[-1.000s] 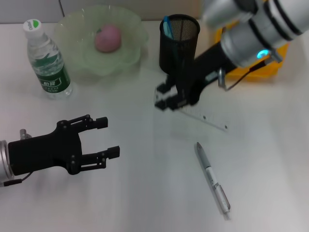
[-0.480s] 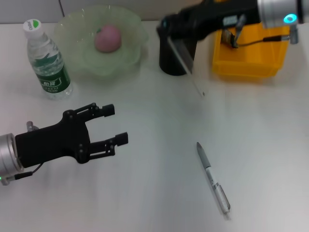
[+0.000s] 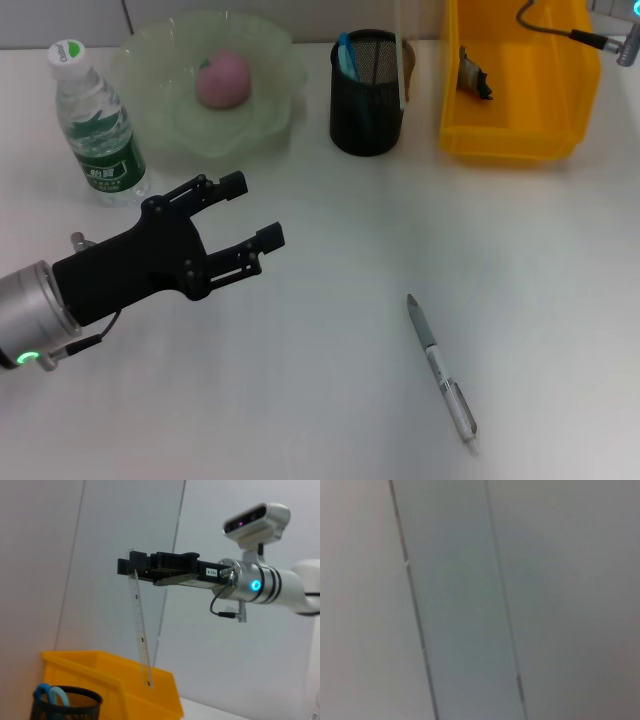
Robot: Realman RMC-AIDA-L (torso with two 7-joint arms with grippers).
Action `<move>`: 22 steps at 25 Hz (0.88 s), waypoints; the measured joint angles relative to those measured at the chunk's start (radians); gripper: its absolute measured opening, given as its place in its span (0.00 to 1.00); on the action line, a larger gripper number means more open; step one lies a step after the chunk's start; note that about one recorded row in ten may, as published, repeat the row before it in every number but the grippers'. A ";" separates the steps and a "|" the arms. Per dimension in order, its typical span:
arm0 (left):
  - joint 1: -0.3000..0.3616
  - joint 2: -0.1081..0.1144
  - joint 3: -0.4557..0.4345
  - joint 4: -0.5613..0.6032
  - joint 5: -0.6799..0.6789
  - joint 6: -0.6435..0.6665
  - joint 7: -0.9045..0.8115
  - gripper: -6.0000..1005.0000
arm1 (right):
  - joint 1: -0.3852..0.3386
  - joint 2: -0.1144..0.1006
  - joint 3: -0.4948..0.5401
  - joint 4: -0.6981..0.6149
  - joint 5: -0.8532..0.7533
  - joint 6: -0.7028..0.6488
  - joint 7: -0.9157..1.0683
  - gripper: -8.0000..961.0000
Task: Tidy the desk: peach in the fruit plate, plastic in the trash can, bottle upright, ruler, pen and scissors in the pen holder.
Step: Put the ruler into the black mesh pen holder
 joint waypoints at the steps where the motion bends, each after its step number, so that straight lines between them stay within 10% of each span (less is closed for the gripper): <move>1: 0.001 -0.009 0.000 0.000 -0.012 -0.008 0.006 0.80 | 0.000 0.000 0.000 0.000 0.000 0.000 0.000 0.42; 22: 0.008 -0.037 0.000 0.038 -0.081 -0.104 0.038 0.80 | 0.116 0.011 -0.009 0.409 0.386 0.191 -0.579 0.43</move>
